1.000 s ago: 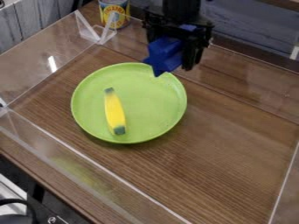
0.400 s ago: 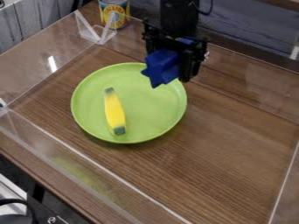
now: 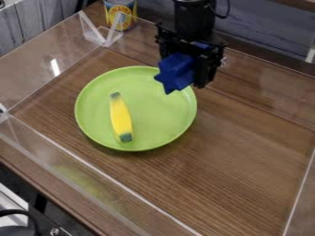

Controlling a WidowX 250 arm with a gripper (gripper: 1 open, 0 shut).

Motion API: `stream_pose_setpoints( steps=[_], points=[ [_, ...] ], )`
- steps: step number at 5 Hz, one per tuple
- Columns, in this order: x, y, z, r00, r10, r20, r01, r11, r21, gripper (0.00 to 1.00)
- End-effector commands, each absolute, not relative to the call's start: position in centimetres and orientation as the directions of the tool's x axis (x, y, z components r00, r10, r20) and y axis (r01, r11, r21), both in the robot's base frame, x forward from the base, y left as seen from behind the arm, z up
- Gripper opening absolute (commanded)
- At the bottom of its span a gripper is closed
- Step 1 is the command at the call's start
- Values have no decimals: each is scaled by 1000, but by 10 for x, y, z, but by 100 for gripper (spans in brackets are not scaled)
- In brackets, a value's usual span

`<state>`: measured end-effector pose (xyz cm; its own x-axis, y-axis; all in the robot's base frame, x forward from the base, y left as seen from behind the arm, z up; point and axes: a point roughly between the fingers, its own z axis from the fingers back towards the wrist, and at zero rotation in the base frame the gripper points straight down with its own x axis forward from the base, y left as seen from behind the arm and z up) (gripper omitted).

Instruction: Put the banana in the green plate

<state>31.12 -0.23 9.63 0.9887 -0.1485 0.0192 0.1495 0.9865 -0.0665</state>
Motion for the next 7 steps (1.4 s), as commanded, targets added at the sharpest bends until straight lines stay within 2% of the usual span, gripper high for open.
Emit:
stream_pose_setpoints(
  steps=[1,3,4,6,7],
  points=[
    [325,2,132,972,-198,129,206,978,-46,0],
    [328,11,158,969,-187,162,195,980,-37,0],
    [326,11,167,973,-156,170,165,986,-36,100],
    [337,-6,156,971,-156,181,165,986,-34,100],
    [346,-6,159,969,-169,183,178,983,-36,100]
  ],
)
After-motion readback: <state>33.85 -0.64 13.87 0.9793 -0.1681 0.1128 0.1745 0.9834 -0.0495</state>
